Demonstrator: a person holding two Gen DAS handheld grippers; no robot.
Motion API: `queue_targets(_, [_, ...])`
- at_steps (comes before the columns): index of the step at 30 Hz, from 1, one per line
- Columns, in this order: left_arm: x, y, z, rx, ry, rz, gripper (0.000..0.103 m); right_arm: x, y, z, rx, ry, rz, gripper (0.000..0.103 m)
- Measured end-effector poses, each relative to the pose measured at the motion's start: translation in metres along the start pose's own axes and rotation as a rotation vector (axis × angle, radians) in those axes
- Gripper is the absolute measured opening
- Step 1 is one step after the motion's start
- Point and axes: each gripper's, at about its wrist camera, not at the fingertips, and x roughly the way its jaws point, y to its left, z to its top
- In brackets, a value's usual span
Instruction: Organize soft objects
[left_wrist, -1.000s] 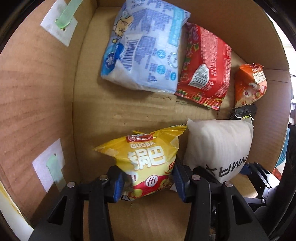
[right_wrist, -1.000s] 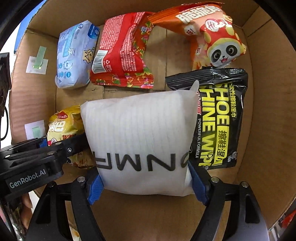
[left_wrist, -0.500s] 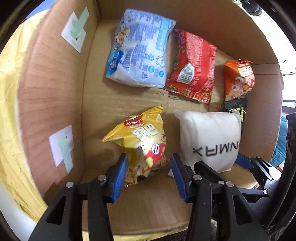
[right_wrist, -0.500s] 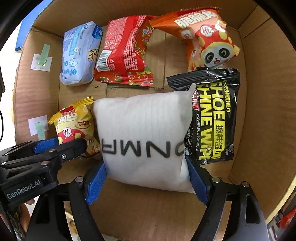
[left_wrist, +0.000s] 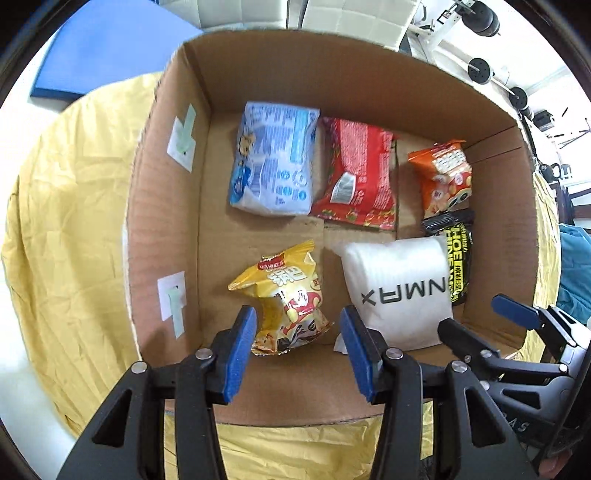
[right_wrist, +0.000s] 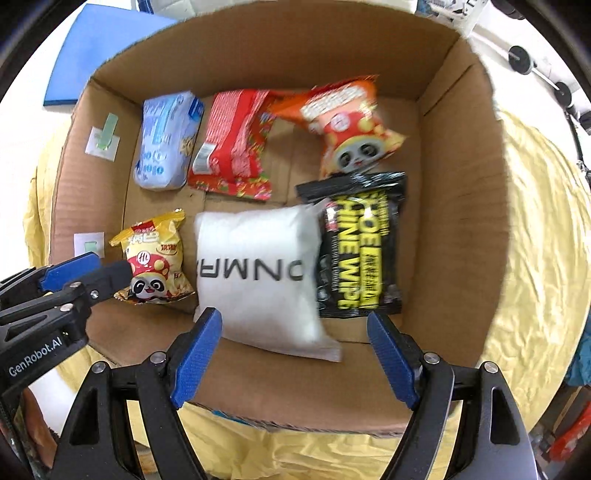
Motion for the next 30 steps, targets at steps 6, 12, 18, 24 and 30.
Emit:
queue_targets(6, [-0.022, -0.002, -0.005, 0.004, -0.091, 0.028, 0.073, -0.027, -0.011, -0.007, 0.009, -0.073, -0.033, 0.098])
queue_targets(12, [-0.042, 0.004, 0.001, -0.007, -0.15, 0.064, 0.097, -0.043, -0.02, -0.02, 0.016, -0.113, -0.057, 0.103])
queue_targets(18, [-0.063, 0.001, -0.01, -0.013, -0.195, 0.054, 0.097, -0.065, -0.024, -0.032, 0.026, -0.153, -0.06, 0.103])
queue_targets(24, [-0.114, -0.017, -0.043, 0.004, -0.308, 0.1, 0.097, -0.108, -0.034, -0.054, 0.048, -0.225, -0.032, 0.103])
queue_targets(30, [-0.18, -0.036, -0.091, 0.018, -0.429, 0.08, 0.097, -0.185, -0.04, -0.108, 0.05, -0.366, -0.015, 0.103])
